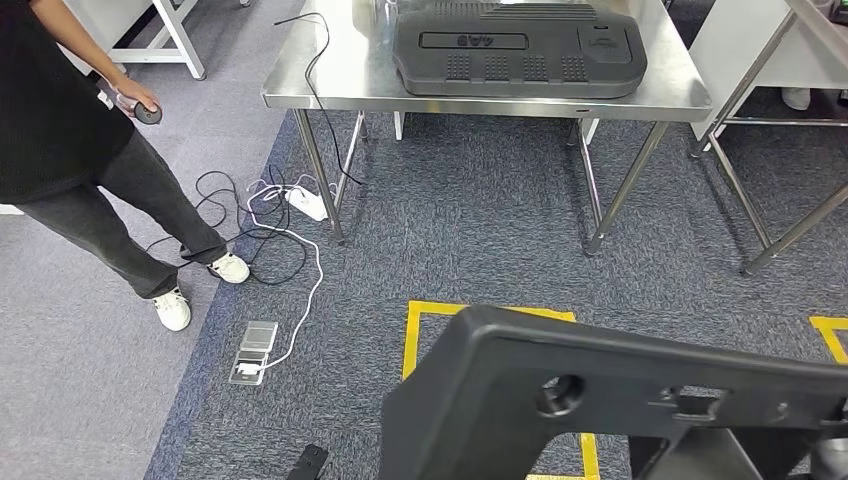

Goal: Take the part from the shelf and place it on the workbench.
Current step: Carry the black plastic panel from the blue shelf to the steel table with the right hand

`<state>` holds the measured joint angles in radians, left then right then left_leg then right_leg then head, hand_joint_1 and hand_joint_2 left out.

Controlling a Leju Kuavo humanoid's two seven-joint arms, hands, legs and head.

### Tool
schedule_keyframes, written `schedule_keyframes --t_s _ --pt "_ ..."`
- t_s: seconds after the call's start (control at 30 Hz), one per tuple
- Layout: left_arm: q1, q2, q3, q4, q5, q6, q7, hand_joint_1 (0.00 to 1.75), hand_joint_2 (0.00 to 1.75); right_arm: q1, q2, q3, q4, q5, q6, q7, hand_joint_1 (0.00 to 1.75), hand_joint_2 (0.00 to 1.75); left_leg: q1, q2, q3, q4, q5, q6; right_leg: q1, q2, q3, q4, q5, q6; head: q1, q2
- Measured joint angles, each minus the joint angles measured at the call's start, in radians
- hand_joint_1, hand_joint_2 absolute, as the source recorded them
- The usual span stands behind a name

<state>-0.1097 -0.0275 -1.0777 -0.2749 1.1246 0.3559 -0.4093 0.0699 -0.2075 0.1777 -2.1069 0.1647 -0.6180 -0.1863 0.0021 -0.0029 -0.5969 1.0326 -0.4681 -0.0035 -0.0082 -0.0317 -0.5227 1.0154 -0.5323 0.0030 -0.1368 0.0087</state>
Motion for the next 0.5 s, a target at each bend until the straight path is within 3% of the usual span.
schedule_keyframes --t_s 0.3,0.5 --pt "0.0 0.0 0.0 0.0 0.0 0.0 0.0 1.75 1.75 0.0 -0.006 0.013 0.0 -0.001 0.002 0.0 1.75 1.75 0.0 0.0 0.0 0.0 0.0 0.0 0.0 0.0 0.0 0.0 0.0 0.0 0.0 0.0" --pt "0.0 0.001 0.0 0.0 0.019 -0.003 -0.01 1.75 1.75 -0.001 -0.016 0.051 0.0 -0.069 0.045 -0.003 1.75 1.75 0.0 0.0 0.0 0.0 0.0 0.0 0.0 0.0 0.0 0.0 0.0 0.0 0.0 0.0"
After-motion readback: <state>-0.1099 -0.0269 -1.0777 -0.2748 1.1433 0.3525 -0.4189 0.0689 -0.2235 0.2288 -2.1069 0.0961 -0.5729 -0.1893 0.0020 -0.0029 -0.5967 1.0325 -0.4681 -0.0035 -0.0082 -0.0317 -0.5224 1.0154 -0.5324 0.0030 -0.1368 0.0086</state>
